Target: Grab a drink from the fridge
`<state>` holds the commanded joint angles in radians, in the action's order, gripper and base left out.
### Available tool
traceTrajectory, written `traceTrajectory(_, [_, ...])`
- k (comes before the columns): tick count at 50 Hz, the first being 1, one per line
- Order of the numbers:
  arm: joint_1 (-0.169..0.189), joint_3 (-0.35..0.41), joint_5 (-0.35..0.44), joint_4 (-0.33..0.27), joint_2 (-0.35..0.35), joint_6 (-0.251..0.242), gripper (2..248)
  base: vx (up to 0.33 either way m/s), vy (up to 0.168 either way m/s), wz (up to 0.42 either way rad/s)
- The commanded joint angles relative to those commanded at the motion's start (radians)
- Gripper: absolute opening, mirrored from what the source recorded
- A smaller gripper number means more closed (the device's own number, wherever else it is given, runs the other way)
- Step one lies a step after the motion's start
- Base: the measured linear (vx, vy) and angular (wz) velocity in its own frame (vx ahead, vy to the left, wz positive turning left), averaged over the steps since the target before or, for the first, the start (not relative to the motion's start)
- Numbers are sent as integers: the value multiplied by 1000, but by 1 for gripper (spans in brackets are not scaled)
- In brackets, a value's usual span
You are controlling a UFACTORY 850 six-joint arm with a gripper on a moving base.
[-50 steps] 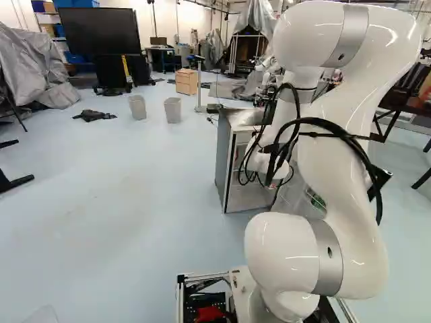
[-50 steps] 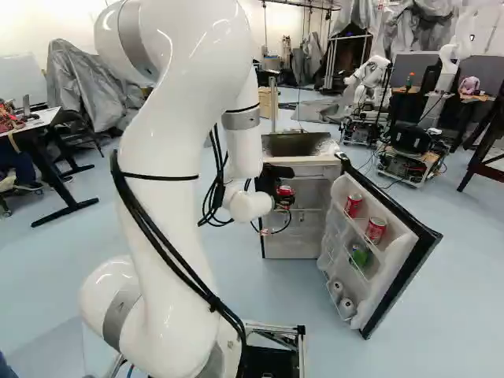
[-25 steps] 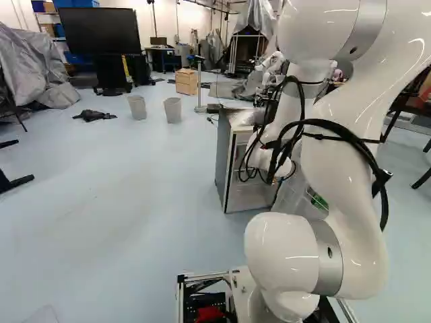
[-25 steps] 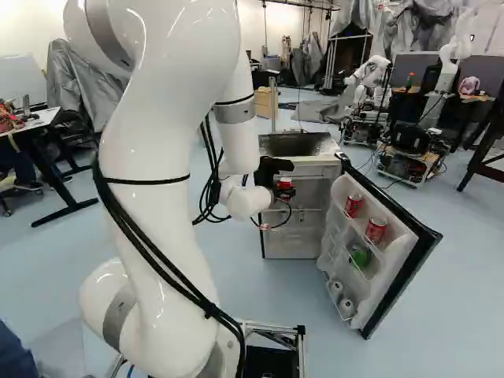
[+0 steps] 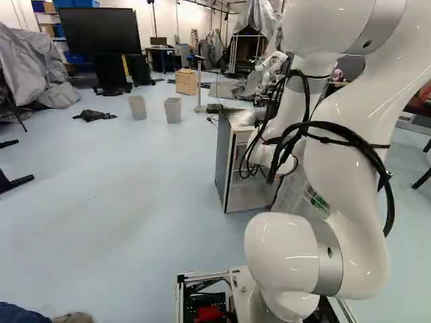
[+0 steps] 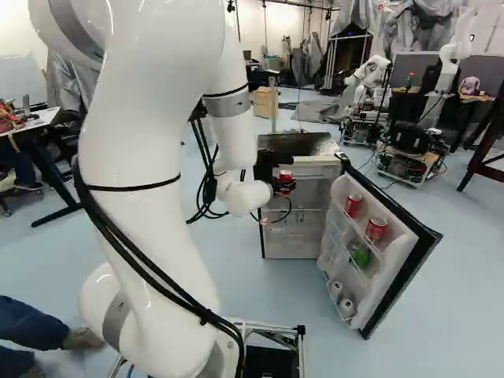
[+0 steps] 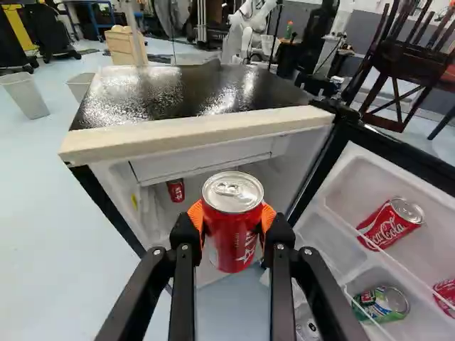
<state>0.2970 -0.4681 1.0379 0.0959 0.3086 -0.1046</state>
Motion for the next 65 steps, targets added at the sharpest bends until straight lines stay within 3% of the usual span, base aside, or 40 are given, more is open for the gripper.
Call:
traceTrajectory(30, [-8, 1, -52, 4, -74, 0, 97, 0, 0, 0])
traceTrajectory(65, [-58, -47, -78, 29, -118, 0, 97, 0, 0, 0])
